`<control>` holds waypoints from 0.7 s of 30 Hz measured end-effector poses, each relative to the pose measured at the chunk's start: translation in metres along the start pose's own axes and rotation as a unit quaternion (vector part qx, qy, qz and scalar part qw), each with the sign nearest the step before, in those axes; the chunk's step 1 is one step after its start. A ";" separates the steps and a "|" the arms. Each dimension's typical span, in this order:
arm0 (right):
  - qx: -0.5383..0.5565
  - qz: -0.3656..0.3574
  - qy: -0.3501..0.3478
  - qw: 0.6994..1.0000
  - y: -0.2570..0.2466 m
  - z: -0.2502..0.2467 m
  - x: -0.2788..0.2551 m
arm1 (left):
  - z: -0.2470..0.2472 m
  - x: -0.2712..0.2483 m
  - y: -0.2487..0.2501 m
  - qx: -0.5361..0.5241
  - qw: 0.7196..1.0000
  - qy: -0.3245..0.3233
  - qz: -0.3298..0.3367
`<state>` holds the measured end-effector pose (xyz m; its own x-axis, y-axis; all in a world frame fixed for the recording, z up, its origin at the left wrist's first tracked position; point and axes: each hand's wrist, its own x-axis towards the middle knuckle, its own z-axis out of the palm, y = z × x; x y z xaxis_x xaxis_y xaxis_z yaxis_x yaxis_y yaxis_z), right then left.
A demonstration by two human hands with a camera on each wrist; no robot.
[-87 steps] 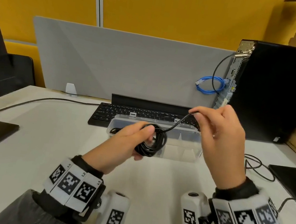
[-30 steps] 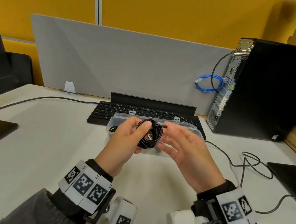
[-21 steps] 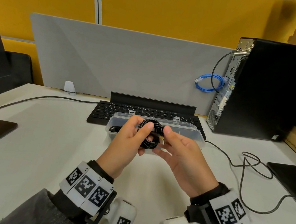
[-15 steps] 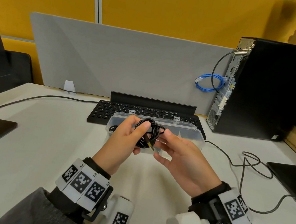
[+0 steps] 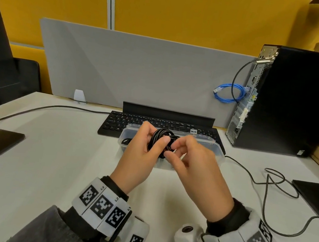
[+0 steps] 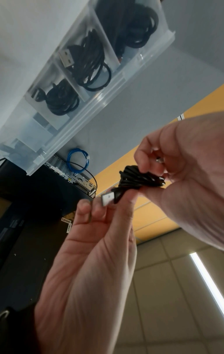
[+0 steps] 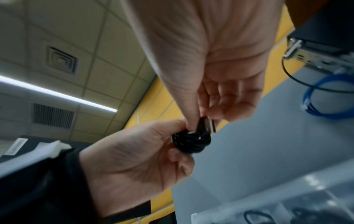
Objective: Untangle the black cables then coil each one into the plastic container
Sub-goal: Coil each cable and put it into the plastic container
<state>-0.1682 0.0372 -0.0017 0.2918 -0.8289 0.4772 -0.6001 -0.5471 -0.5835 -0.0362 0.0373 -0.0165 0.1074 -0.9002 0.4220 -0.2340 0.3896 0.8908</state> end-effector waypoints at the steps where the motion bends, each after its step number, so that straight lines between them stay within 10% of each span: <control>1: -0.038 -0.010 -0.021 0.999 -0.001 -0.001 0.001 | 0.000 0.000 -0.001 0.013 1.000 -0.003 0.002; 7: -0.022 -0.025 -0.163 0.986 0.000 -0.007 0.003 | -0.001 0.003 -0.006 0.061 0.998 0.001 -0.006; 16: 0.200 0.037 -0.125 0.971 0.006 -0.021 0.000 | -0.006 0.006 -0.003 0.046 0.998 0.040 0.002; 21: 0.349 0.119 -0.181 0.912 0.001 -0.014 0.002 | -0.004 0.001 0.002 0.050 0.998 -0.001 0.023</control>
<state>-0.1788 0.0367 0.0078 0.5170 -0.8491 0.1086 -0.0958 -0.1835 -0.9783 -0.0331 0.0381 -0.0143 0.0919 -0.8819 0.4623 -0.3337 0.4102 0.8488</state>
